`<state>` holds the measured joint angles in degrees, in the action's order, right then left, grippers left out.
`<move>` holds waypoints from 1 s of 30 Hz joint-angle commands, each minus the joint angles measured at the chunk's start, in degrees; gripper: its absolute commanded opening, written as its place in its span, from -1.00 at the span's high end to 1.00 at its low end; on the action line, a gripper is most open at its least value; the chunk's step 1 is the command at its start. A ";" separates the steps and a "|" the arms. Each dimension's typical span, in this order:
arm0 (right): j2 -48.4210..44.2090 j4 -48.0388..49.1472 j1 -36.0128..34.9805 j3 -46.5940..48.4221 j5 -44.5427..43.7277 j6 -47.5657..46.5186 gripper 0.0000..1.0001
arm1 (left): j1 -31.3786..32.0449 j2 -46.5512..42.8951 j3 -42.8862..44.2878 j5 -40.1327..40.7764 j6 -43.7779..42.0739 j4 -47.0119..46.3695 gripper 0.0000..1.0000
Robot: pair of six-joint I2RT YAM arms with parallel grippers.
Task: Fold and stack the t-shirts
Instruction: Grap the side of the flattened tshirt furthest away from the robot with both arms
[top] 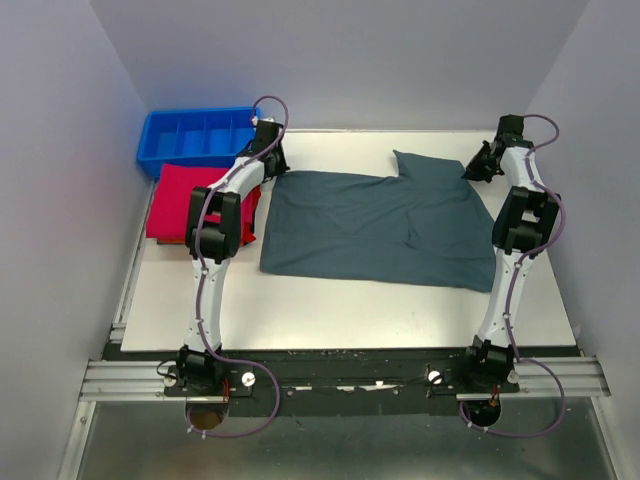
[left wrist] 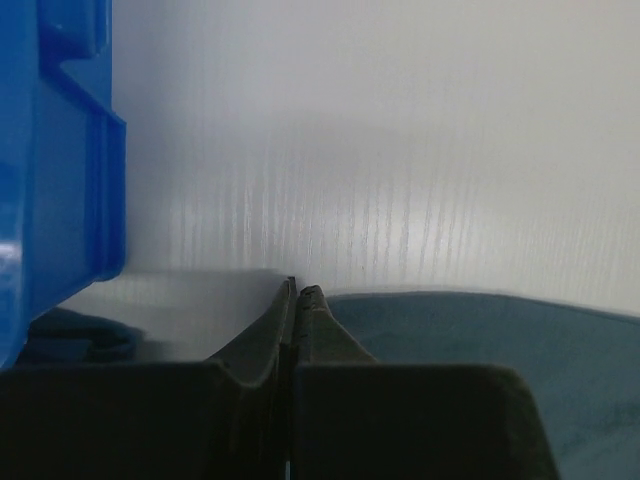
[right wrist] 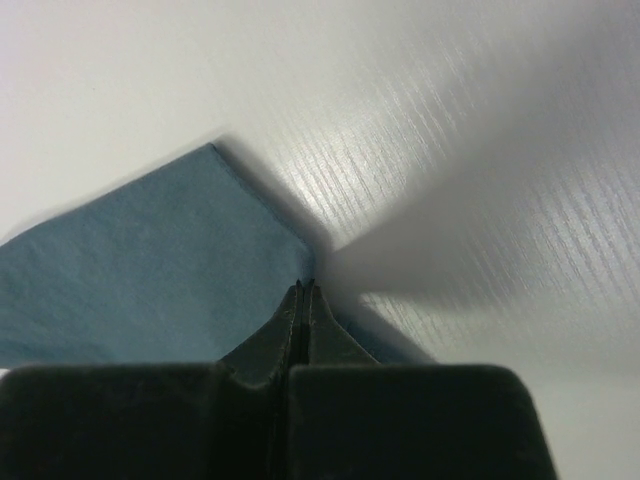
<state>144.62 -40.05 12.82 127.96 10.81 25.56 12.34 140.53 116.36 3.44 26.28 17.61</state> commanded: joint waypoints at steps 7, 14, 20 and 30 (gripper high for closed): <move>-7.59 2.87 0.10 -5.17 1.14 1.42 0.99 | -0.56 -8.69 -6.84 1.57 -1.76 -7.50 1.00; -10.76 3.49 0.10 -7.55 0.53 1.68 0.99 | -0.56 -10.19 -8.95 0.69 -1.94 -9.78 1.00; -13.83 4.45 0.28 -11.50 -0.26 1.86 0.99 | -0.56 -10.98 -10.88 0.51 -2.03 -10.83 1.00; -21.04 6.92 0.63 -20.90 -1.05 2.65 0.99 | -0.56 -16.25 -18.09 0.86 -2.29 -14.27 1.00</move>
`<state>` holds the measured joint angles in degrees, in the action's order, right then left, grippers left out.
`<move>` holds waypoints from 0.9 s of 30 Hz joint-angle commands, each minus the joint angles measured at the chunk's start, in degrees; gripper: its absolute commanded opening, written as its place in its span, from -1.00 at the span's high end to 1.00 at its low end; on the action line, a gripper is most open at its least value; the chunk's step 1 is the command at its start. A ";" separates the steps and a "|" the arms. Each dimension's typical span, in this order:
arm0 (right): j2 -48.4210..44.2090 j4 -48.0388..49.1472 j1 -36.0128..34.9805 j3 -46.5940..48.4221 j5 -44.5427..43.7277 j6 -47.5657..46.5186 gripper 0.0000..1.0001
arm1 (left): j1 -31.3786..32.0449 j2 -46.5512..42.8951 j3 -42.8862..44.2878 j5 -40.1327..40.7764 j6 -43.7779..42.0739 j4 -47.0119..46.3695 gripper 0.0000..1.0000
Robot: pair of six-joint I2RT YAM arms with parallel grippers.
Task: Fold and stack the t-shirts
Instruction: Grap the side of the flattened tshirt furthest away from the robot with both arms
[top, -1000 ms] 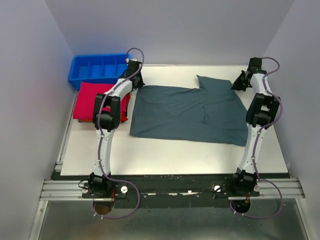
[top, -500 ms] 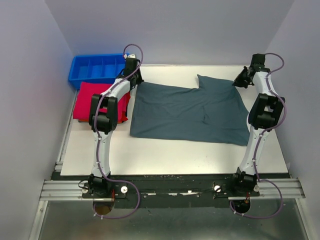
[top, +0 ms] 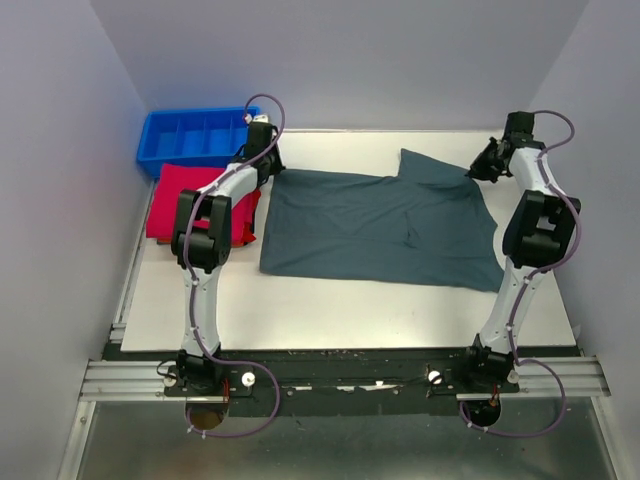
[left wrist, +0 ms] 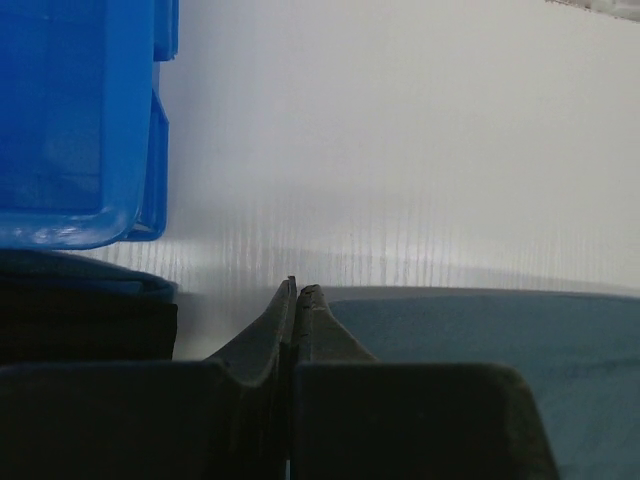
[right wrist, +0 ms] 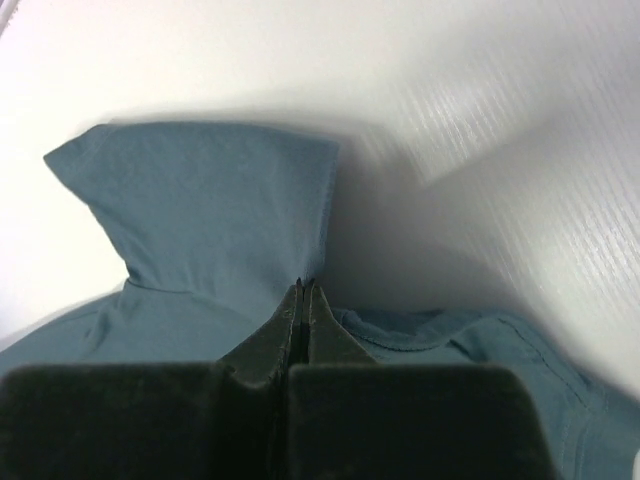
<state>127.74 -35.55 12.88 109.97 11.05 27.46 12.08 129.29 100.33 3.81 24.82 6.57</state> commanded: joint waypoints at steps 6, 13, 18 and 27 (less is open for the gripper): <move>-8.03 2.50 0.91 -7.22 -1.73 1.45 0.99 | -0.30 -8.18 -6.90 0.67 -0.91 -5.16 1.00; -14.62 4.26 2.14 -13.81 -1.91 1.98 0.99 | -0.30 -12.22 -12.79 1.72 -0.21 -8.15 1.00; -18.31 4.52 2.93 -17.24 -1.73 2.33 0.99 | -0.30 -15.30 -16.22 2.43 0.49 -9.29 1.00; -23.50 4.88 4.08 -22.69 -1.82 2.33 0.99 | -0.30 -19.69 -20.44 2.78 2.16 -11.40 1.00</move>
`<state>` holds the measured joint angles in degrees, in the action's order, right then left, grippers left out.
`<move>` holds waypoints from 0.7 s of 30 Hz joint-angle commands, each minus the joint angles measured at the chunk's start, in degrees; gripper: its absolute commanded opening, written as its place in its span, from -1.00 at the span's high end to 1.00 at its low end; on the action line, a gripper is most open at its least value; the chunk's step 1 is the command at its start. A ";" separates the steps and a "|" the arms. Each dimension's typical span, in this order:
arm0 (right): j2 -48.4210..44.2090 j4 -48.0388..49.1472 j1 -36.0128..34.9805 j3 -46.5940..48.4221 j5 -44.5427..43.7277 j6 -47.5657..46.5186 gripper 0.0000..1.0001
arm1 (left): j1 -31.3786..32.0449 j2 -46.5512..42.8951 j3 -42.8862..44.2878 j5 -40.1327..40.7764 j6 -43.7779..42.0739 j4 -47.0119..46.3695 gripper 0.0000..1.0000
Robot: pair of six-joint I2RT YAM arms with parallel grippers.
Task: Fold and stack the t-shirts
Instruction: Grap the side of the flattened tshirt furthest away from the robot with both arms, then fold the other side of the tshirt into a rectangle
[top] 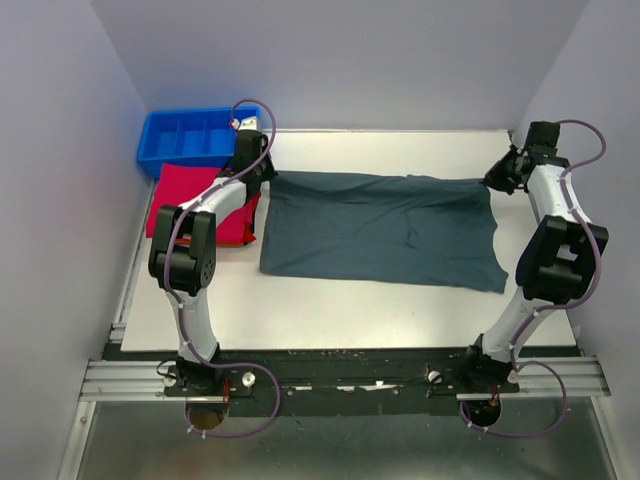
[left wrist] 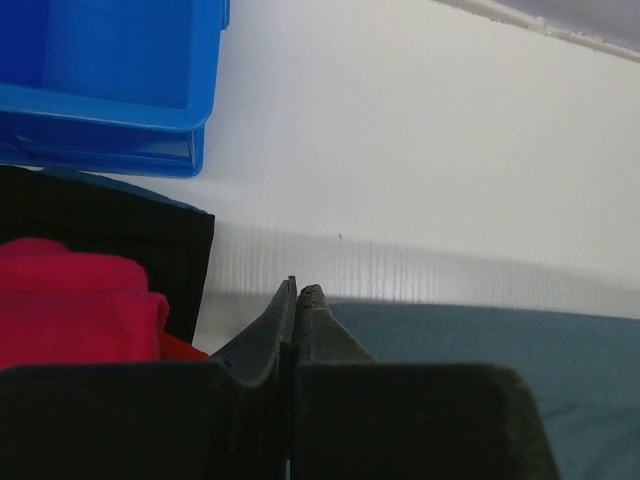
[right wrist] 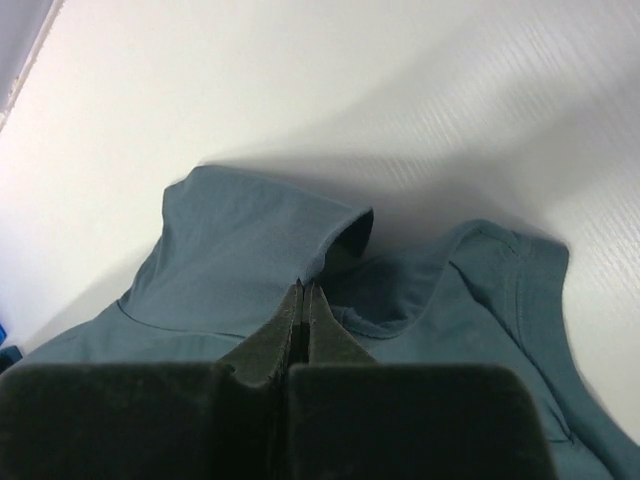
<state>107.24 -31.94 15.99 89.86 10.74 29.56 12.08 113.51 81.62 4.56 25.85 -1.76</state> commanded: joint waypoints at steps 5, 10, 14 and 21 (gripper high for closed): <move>-6.07 1.62 1.68 -5.75 -1.60 0.59 0.99 | -0.12 -6.02 -4.19 2.39 1.75 -3.51 1.00; -8.80 2.59 2.29 -9.87 -2.22 0.94 0.99 | -0.12 -8.92 -7.88 1.86 2.89 -4.92 1.00; -10.21 3.73 2.47 -13.48 -2.22 1.29 0.99 | -0.12 -10.85 -10.69 1.95 3.42 -5.36 1.00; -12.67 5.66 3.08 -20.95 -5.55 2.34 0.99 | 0.40 -15.07 -17.46 2.47 4.83 -5.80 1.00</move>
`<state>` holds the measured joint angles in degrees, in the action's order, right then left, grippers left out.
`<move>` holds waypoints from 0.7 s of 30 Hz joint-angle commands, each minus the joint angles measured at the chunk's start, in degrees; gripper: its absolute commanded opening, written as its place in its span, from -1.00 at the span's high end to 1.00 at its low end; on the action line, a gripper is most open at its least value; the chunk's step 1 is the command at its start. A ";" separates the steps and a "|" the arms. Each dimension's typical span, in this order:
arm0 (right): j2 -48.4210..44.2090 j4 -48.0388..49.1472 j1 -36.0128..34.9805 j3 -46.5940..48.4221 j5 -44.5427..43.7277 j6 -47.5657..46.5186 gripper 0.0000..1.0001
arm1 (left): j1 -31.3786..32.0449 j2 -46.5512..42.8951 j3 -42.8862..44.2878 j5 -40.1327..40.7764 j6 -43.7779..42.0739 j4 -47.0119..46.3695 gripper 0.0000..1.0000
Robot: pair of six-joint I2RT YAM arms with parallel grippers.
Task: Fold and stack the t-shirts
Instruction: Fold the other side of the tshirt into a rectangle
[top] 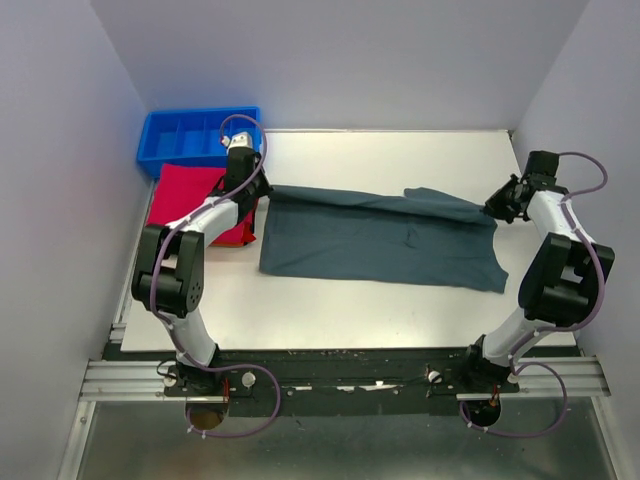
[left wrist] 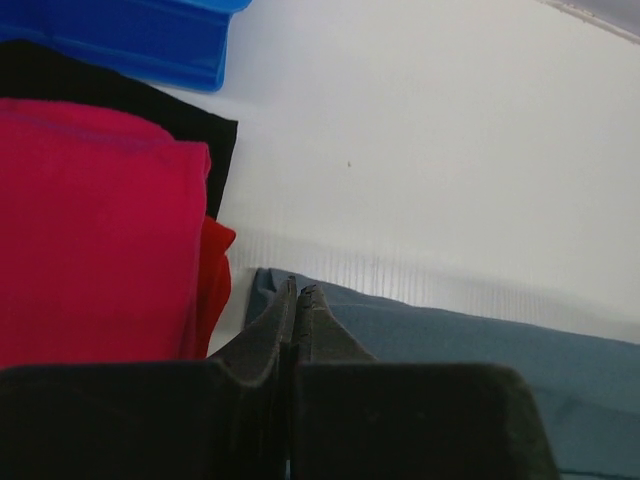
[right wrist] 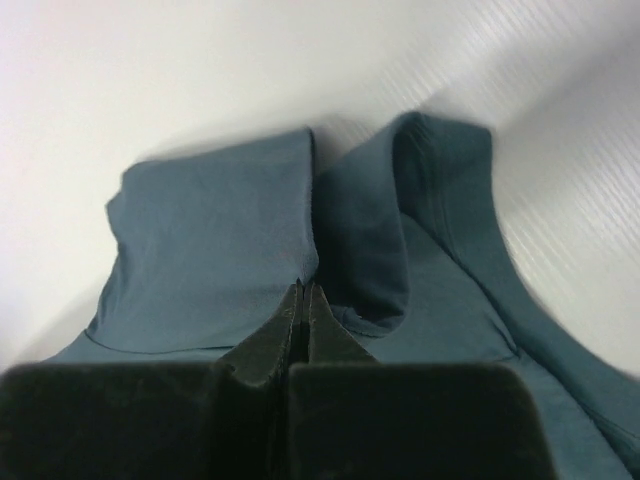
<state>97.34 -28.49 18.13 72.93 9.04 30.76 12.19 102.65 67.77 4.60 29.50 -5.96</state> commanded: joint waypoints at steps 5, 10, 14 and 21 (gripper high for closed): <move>-4.44 4.05 1.47 -10.16 -6.48 2.89 0.99 | 0.73 -6.85 -10.10 3.57 3.37 -1.16 1.00; -4.97 7.21 1.65 -15.88 -7.72 4.48 0.98 | 2.84 -8.43 -15.73 5.68 4.25 -0.55 1.00; -4.70 7.75 1.65 -17.11 -7.98 4.83 0.95 | 4.25 -7.29 -17.75 6.30 4.87 0.42 1.00; -10.31 8.01 1.56 -17.12 -8.33 1.85 -0.12 | 4.69 -5.88 -15.13 5.59 4.08 3.31 0.83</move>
<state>92.42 -22.61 19.25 55.68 2.96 34.92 16.86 96.03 49.95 8.60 33.98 -5.17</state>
